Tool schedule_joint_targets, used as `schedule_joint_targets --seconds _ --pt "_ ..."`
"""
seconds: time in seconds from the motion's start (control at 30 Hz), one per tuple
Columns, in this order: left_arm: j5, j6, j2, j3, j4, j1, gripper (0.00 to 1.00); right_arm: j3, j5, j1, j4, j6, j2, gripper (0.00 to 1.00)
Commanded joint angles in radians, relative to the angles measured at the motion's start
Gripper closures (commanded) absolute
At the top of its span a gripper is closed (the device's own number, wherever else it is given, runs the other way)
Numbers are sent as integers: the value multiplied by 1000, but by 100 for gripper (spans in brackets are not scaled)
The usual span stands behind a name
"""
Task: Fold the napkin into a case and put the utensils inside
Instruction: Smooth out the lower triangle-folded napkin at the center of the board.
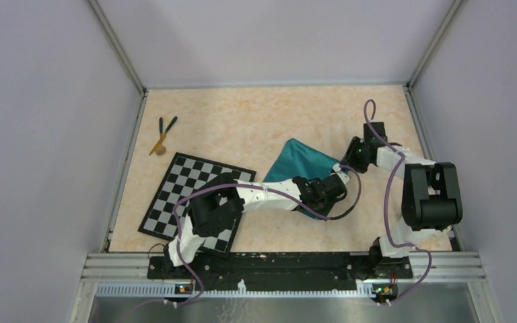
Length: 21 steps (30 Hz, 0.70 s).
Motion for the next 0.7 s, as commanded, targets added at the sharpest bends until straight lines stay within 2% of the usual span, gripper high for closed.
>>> schedule_joint_targets --seconds 0.0,0.1,0.2,0.3,0.43,0.5,0.6,0.67 --pt "15 5 -5 -18 42 -7 81 69 215 59 -117 -17 37 57" --pt "24 2 -8 -29 56 -6 80 79 257 89 -138 -12 60 60" --pt "28 -1 -7 -28 57 -6 80 93 305 114 -157 -13 100 69" --pt "35 -4 -14 -33 60 -7 80 75 330 115 -130 -16 97 82" --pt "75 -8 -22 -37 79 -5 76 73 262 114 -41 -89 106 100" --pt "153 -17 -24 -36 102 -3 70 96 199 115 0 -166 130 100" --pt "263 -43 -48 -29 135 5 51 136 122 114 38 -260 163 100" --pt "309 -60 -94 -45 161 19 42 146 39 112 68 -322 180 100"
